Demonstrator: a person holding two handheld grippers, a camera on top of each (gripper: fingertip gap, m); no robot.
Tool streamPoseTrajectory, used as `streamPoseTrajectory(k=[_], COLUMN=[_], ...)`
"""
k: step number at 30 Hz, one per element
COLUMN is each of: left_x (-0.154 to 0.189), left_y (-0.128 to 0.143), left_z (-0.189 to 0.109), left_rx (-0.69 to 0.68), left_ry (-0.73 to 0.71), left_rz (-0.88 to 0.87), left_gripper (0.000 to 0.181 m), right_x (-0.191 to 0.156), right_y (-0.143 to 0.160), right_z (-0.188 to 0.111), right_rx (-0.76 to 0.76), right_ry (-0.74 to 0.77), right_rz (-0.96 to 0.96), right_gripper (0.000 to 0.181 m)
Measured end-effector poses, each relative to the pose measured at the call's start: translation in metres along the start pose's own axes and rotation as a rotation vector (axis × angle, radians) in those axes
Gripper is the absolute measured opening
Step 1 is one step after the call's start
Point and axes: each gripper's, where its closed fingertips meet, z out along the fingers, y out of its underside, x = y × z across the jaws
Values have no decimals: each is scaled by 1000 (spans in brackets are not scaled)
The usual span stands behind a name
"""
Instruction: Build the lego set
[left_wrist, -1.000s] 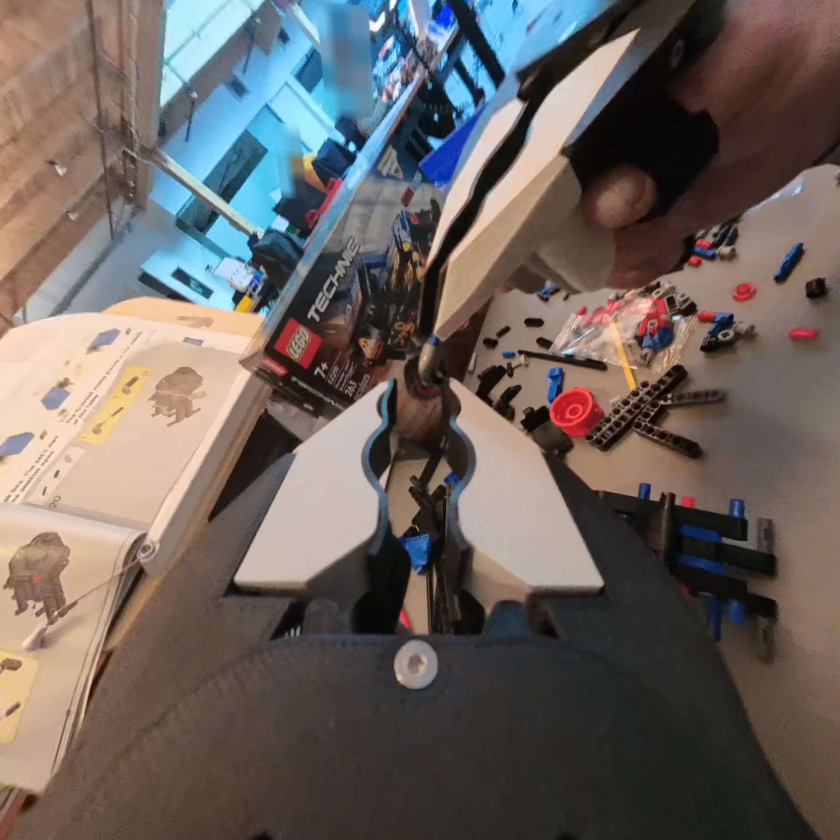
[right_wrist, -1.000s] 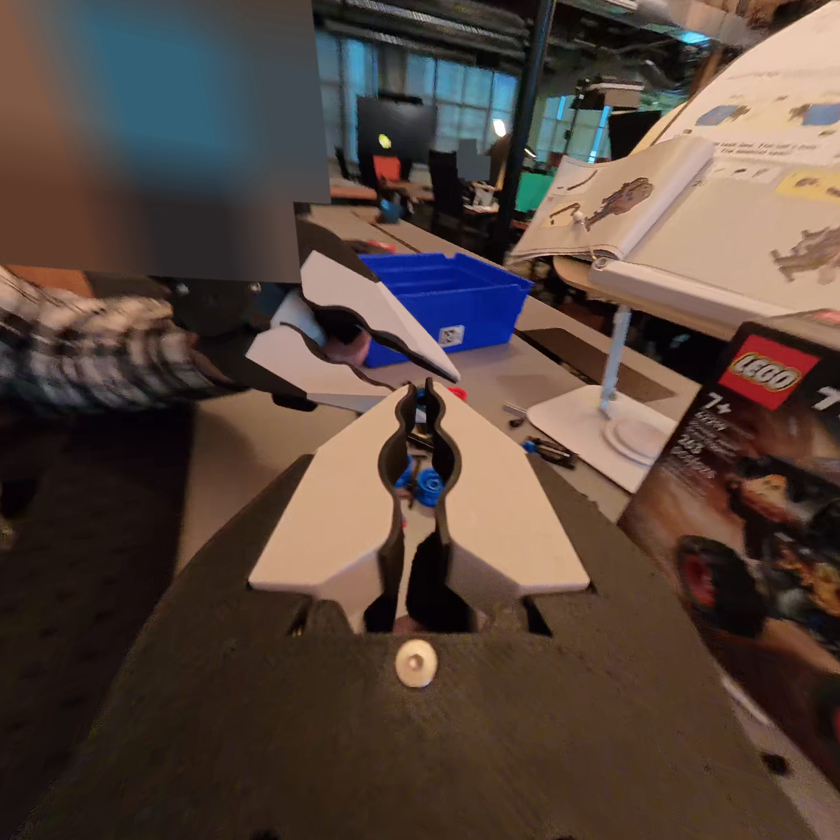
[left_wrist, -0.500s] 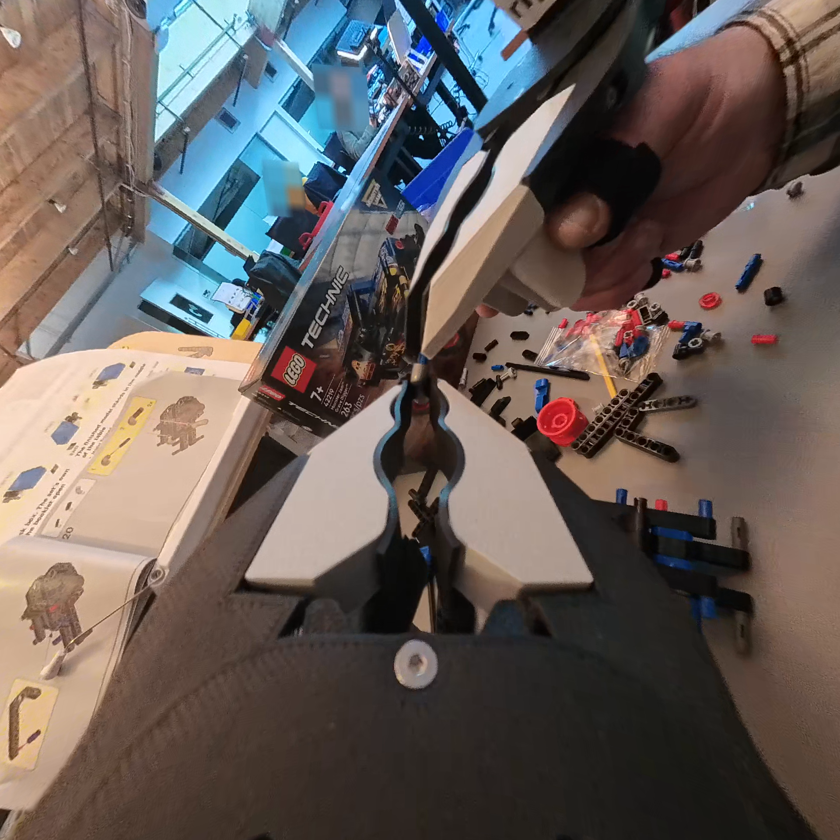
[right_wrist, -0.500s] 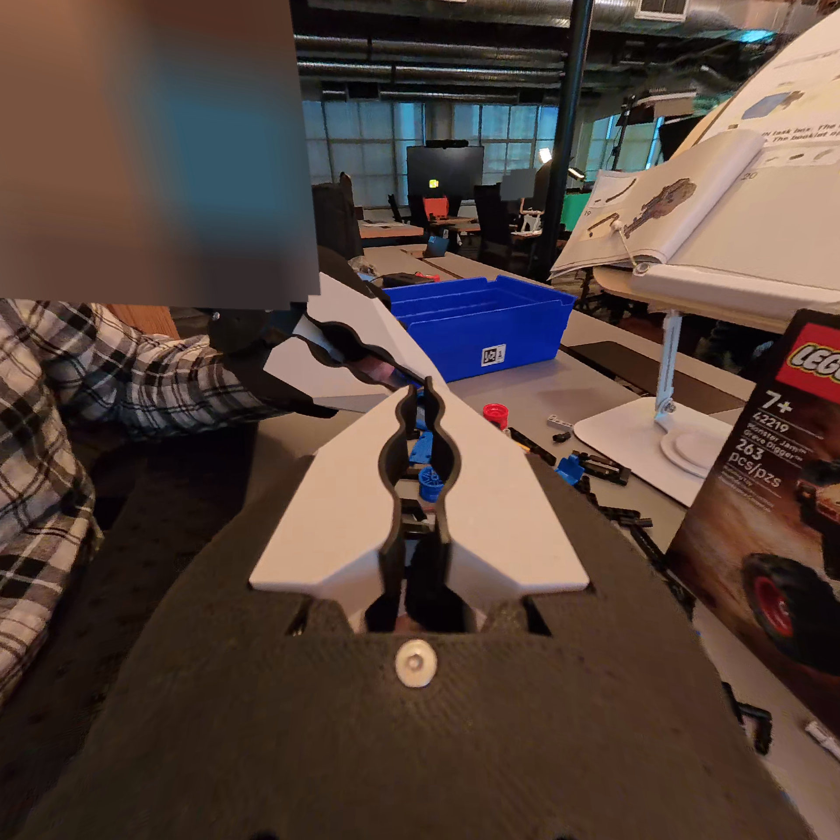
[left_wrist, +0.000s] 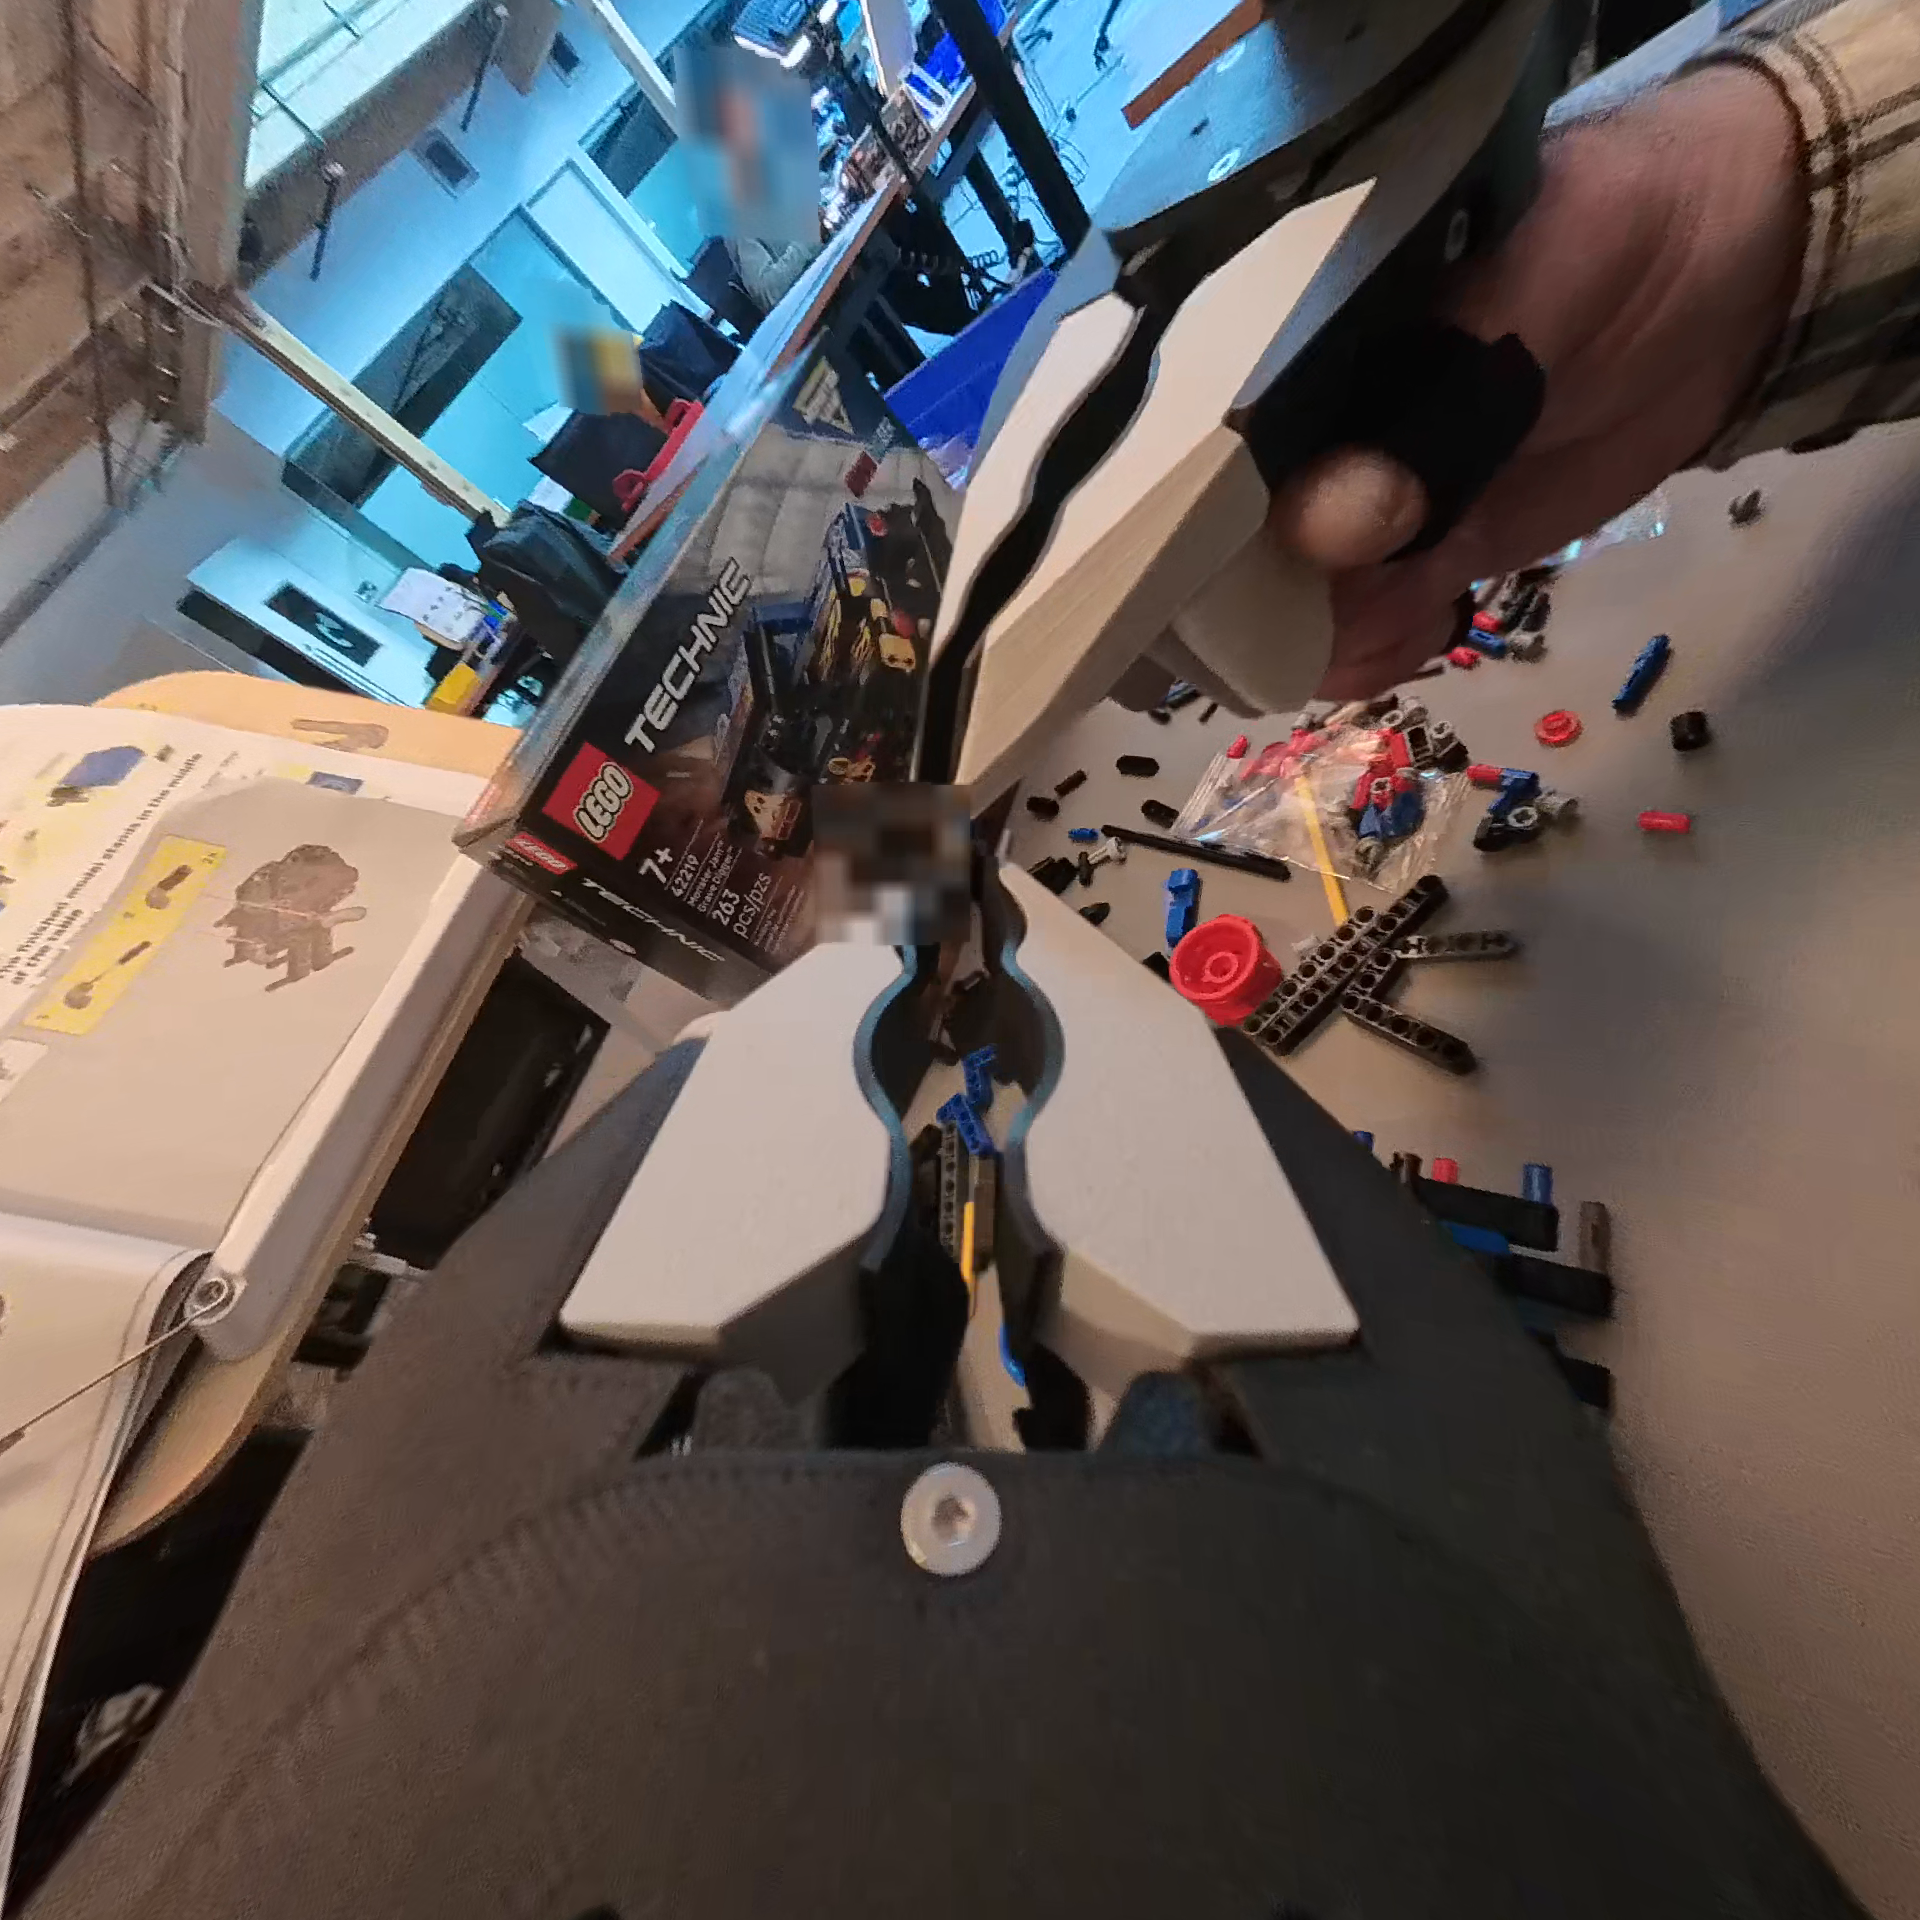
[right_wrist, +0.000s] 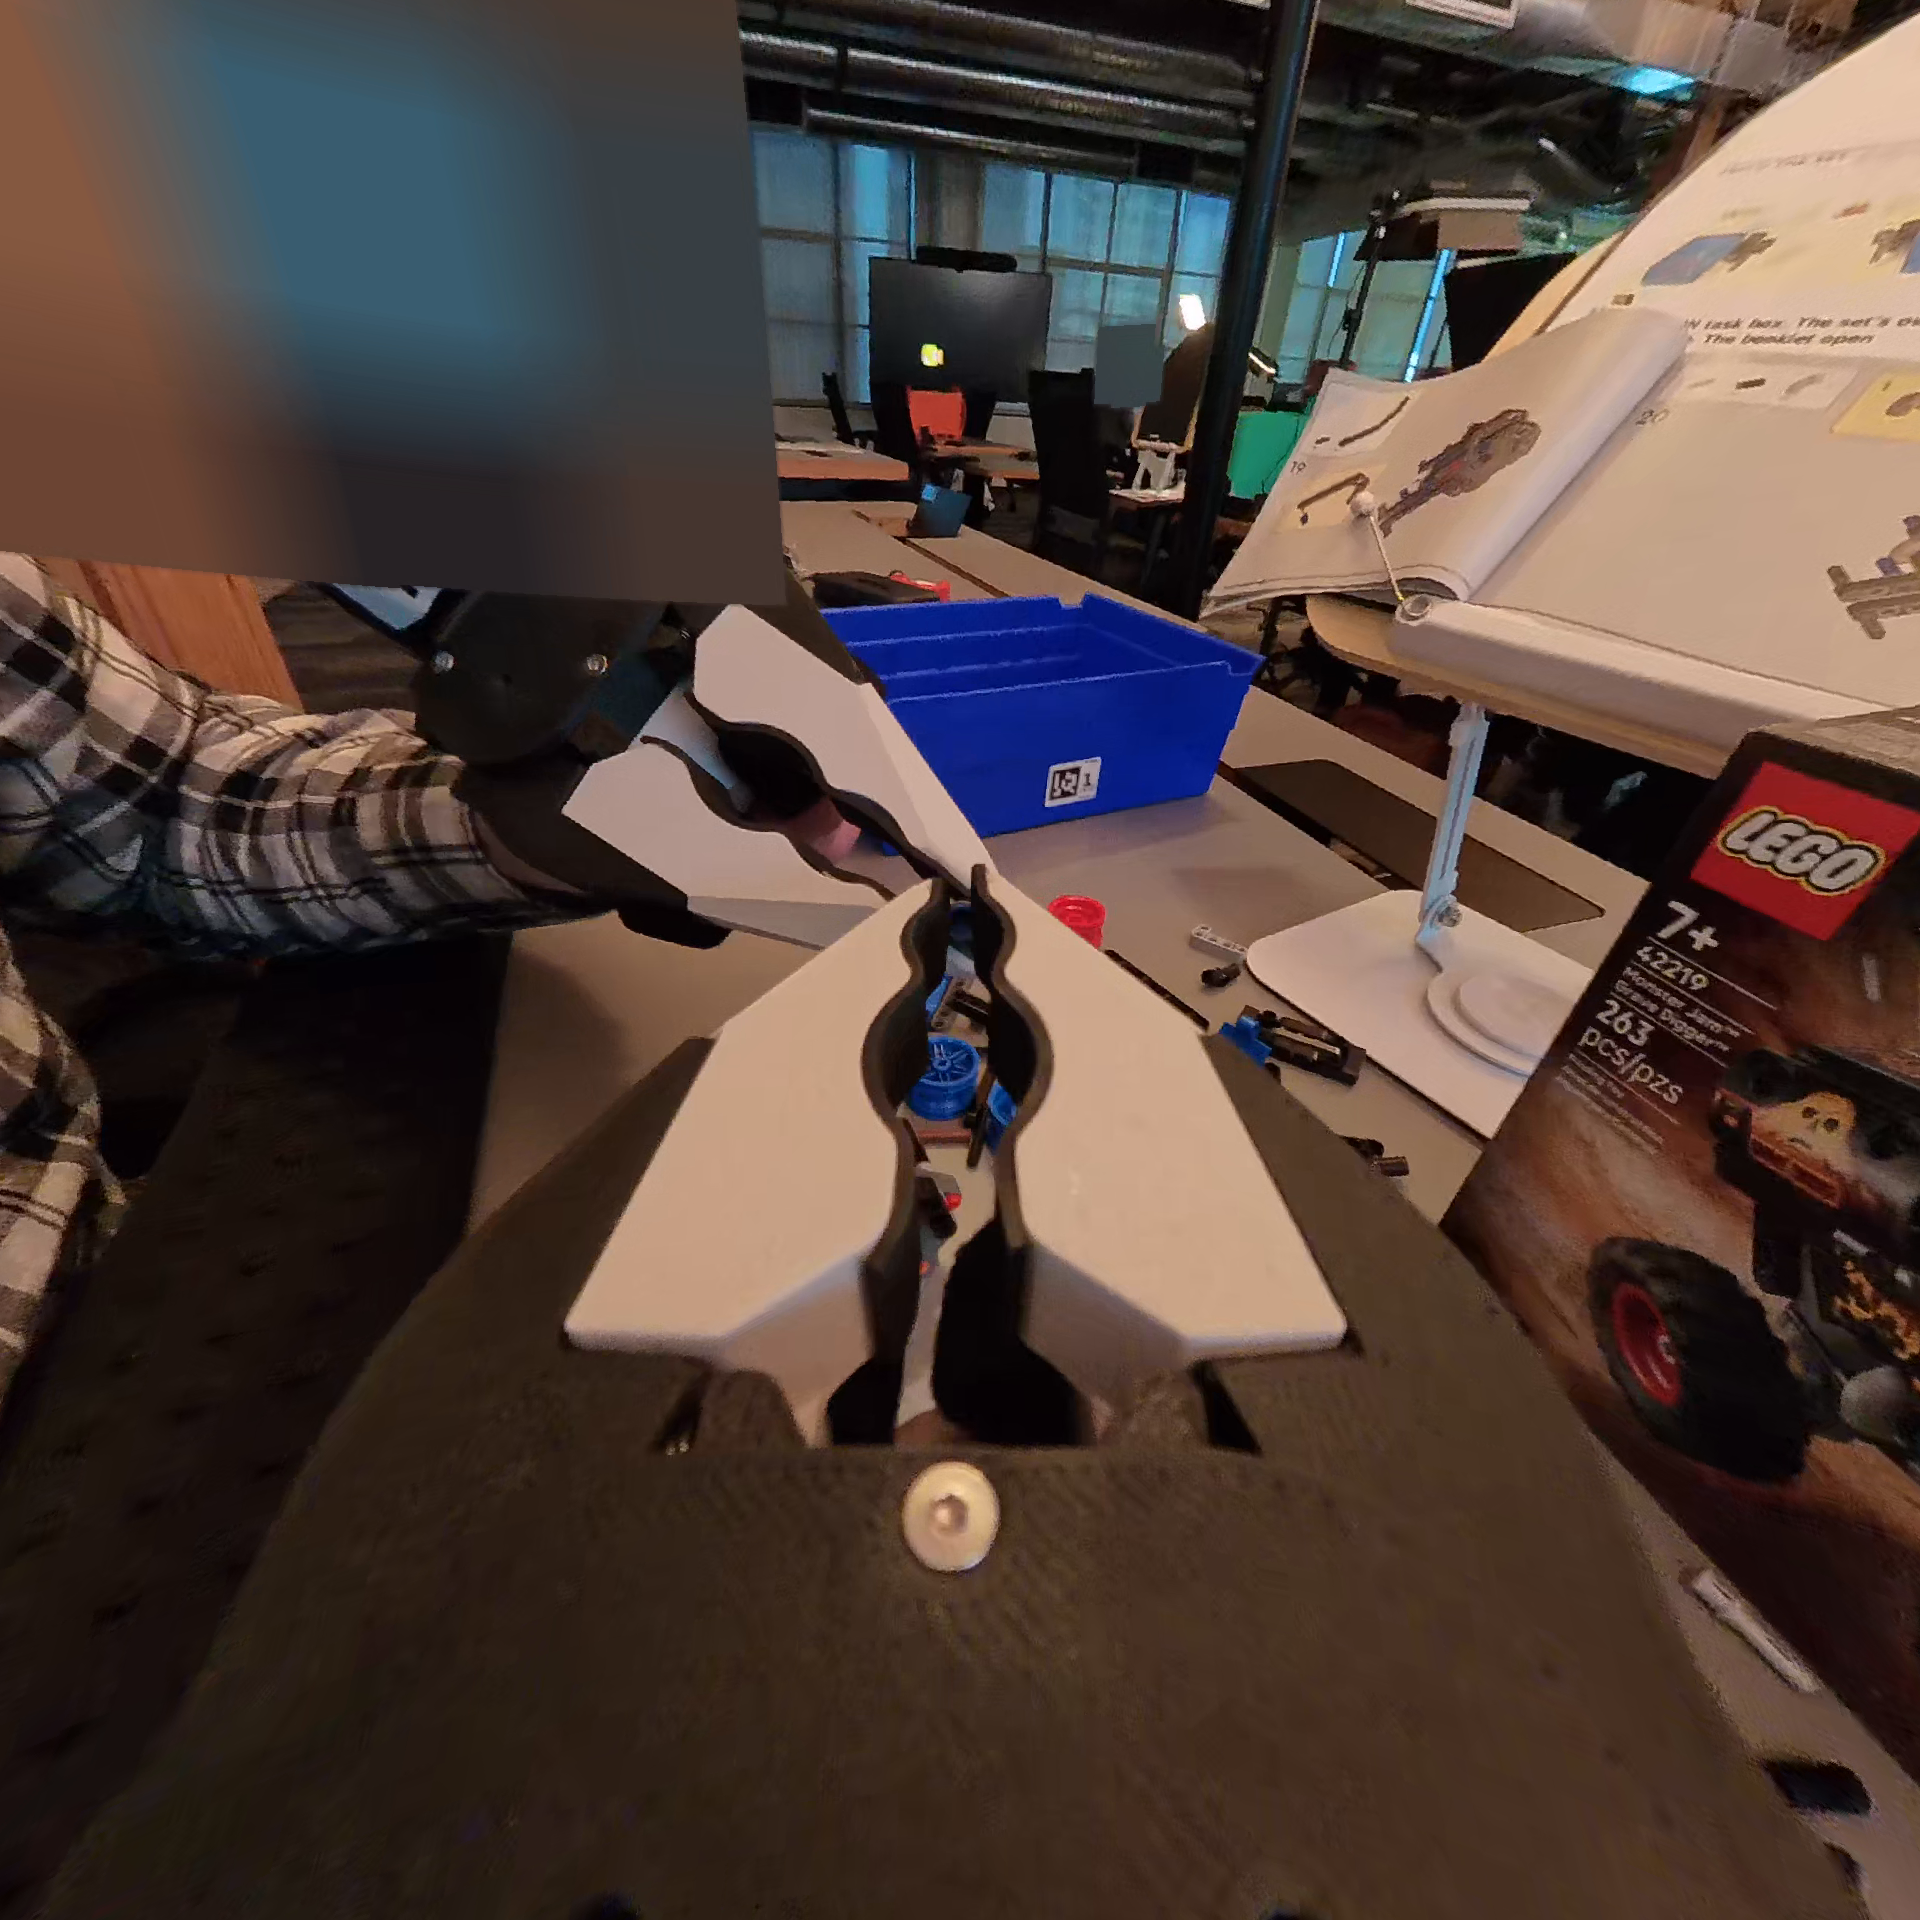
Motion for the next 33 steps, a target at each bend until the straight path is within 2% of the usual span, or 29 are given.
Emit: streamPoseTrajectory(k=[5, 11, 15, 20, 29, 33], left_x=[7, 16, 23, 29, 29, 29], left_y=[11, 15, 13, 14, -2, -8], left_z=[2, 5, 6, 7, 4, 3], left_rx=[-51, -73, -53, -37, 76, 114], left_ry=[40, 107, 190, 298, 440, 485], left_rz=[4, -59, -193, -387, -709, -825], left_gripper=[5, 5, 5, 5, 5, 4], right_x=[2, 3, 3, 0, 9, 14], right_y=[2, 22, 34, 32, 35, 29], right_z=[-8, -13, -9, -2, 3, 3], right_rx=[-62, -236, -355, -386, -393, -369], right_ry=[51, 182, 286, 361, 467, 518], right_rz=[-118, -380, -669, -871, -910, -936], right_gripper=[3, 12, 27, 38, 38, 31])
